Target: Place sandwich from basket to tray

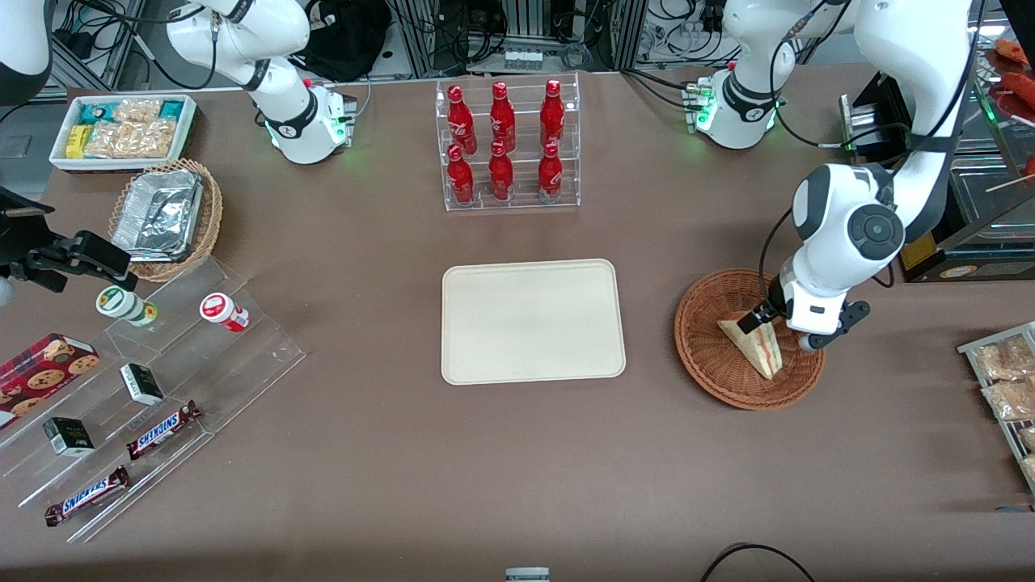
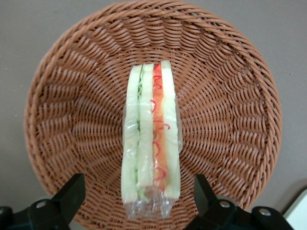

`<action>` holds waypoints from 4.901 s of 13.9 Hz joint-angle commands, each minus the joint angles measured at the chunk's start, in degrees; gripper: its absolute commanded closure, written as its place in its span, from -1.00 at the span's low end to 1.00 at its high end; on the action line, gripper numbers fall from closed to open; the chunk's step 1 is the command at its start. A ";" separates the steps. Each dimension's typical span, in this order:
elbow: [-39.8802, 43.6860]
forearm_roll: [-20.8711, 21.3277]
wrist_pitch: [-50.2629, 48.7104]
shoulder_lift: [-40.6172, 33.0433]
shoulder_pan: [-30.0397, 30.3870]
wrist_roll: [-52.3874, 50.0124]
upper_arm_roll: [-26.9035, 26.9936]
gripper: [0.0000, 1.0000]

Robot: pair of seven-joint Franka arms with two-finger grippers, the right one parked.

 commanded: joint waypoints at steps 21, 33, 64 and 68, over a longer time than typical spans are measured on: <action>23.60 3.37 -23.21 4.10 -27.32 -8.51 -2.54 0.78; 32.67 8.20 -12.31 23.80 -40.35 -13.62 -2.36 0.76; 34.69 1.36 -54.92 -14.24 -1.70 17.10 -1.84 -1.00; 33.90 0.47 -58.79 -18.11 2.79 27.74 -1.84 -1.00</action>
